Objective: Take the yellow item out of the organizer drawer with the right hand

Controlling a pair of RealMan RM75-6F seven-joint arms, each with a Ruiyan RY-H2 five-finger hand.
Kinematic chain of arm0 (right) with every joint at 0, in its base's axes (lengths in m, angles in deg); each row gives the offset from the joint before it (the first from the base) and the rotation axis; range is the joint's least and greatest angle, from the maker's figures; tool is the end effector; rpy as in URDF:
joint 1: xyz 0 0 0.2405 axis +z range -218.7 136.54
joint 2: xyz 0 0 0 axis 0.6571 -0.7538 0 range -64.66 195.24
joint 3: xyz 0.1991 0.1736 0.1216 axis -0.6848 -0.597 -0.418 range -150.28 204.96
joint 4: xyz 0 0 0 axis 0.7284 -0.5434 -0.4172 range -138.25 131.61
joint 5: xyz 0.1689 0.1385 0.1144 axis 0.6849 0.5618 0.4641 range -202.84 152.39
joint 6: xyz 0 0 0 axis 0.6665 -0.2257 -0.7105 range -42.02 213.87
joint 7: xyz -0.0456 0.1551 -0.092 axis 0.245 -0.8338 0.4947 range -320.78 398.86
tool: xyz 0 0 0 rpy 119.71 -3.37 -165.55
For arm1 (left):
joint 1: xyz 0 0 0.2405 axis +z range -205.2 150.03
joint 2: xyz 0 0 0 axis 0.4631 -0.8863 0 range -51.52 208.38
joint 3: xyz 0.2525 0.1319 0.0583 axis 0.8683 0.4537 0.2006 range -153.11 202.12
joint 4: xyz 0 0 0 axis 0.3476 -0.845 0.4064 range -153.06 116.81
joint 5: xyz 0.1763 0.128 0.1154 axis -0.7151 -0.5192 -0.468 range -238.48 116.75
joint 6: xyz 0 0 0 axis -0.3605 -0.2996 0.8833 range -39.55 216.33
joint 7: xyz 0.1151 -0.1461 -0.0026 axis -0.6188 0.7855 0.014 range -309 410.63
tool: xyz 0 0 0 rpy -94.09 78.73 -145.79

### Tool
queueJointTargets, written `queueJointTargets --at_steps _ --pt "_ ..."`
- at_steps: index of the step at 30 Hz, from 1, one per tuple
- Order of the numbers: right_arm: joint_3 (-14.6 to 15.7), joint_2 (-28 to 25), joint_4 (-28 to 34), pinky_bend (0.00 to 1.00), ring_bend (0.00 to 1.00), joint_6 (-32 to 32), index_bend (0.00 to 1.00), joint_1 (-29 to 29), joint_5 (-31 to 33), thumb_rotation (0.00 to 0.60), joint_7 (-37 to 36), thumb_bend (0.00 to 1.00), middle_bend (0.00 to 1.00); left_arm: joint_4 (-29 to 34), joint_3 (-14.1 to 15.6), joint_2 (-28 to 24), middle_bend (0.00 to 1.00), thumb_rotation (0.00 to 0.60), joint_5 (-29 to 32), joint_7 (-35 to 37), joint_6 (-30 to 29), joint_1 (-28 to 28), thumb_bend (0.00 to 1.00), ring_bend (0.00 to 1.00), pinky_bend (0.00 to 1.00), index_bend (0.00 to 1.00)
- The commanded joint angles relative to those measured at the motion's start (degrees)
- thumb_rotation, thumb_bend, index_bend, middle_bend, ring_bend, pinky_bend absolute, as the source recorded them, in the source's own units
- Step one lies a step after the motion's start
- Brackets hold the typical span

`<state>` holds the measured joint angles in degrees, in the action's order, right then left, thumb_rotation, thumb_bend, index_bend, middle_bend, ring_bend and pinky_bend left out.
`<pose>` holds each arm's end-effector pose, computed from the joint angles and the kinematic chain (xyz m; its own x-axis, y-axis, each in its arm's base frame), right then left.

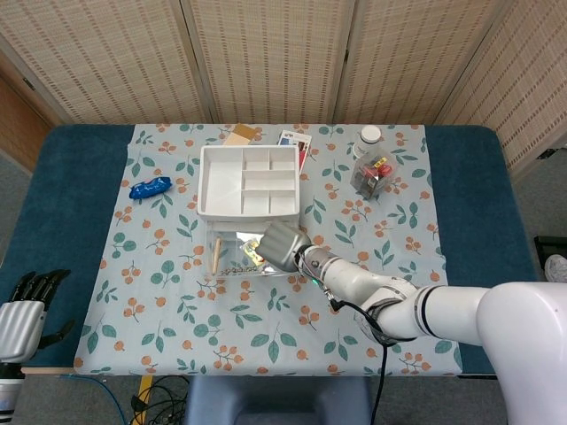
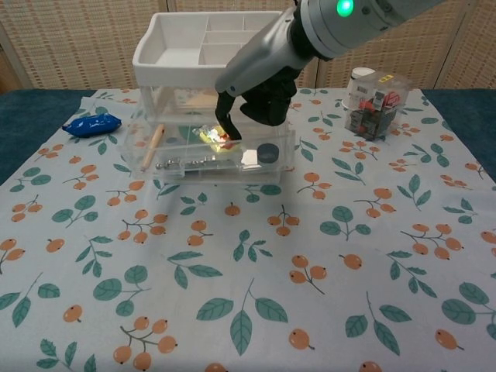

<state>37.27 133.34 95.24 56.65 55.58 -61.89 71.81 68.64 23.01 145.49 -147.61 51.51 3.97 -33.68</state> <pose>0.0327 -0.4358 -0.0346 0.9418 -0.1127 0.3168 -0.2724 -0.8080 0.5224 -0.3694 0.2321 0.1255 0.4290 0.0250 0.9030 0.9030 -0.0368 -0.4280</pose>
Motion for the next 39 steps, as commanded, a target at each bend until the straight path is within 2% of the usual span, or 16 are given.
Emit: queueJointTargets --at_steps 1,12,19,20,23,25,27,30,34,39 --pt "0.4 1.0 -1.0 1.00 1.00 0.2 0.32 0.8 0.9 0.600 0.2 1.00 1.00 -0.1 -0.1 0.0 0.18 0.600 0.2 0.0 0.0 0.1 0.22 0.16 0.10 0.14" --pt "-1.2 2.6 -2.6 1.00 1.00 -0.2 0.32 2.1 0.9 0.600 -1.6 1.00 1.00 -0.8 -0.2 -0.1 0.18 0.600 0.8 0.3 -0.1 0.4 0.22 0.16 0.10 0.14" --pt "-2.4 -2.1 1.6 1.00 1.00 -4.2 0.32 1.0 -1.0 0.600 -2.6 0.98 1.00 -1.1 -0.2 -0.1 0.18 0.600 0.7 0.8 -0.2 0.6 0.22 0.16 0.10 0.14" --pt "-2.7 -2.5 2.0 1.00 1.00 -5.0 0.32 0.6 -1.4 0.600 -2.8 0.95 0.99 -1.1 -0.2 0.0 0.18 0.600 0.6 0.8 -0.2 0.5 0.22 0.16 0.10 0.14" --pt "-3.9 -2.1 2.3 1.00 0.97 -9.2 0.32 -1.4 -4.3 0.600 -2.6 0.66 0.94 -0.9 -0.1 0.2 0.18 0.600 0.2 0.7 -0.4 0.5 0.22 0.16 0.10 0.14" --pt "-4.8 -0.7 1.3 1.00 0.92 -12.5 0.28 -3.3 -7.6 0.600 -2.2 0.42 0.89 -0.9 -0.1 0.2 0.18 0.600 0.1 0.7 -0.4 0.5 0.22 0.16 0.10 0.14" --pt "-5.8 1.2 -0.3 1.00 0.91 -15.1 0.26 -5.0 -10.9 0.600 -2.2 0.28 0.87 -0.9 -0.1 0.1 0.18 0.600 0.1 0.7 -0.5 0.6 0.22 0.16 0.10 0.14" --pt "-7.1 3.1 -2.4 1.00 0.92 -16.3 0.25 -6.5 -13.9 0.600 -2.5 0.15 0.87 -0.9 -0.1 0.0 0.18 0.600 0.2 0.8 -0.8 0.8 0.22 0.16 0.10 0.14" --pt "-8.5 5.2 -4.4 1.00 0.95 -17.1 0.20 -7.9 -17.2 0.600 -2.3 0.04 0.89 -1.0 0.0 0.0 0.18 0.600 0.4 1.1 -0.9 1.1 0.22 0.16 0.10 0.14" --pt "-10.1 6.2 -5.2 1.00 0.95 -17.3 0.18 -9.7 -18.2 0.600 -2.2 0.01 0.90 -1.3 0.0 -0.2 0.18 0.600 0.5 1.4 -1.0 1.2 0.22 0.16 0.10 0.14"
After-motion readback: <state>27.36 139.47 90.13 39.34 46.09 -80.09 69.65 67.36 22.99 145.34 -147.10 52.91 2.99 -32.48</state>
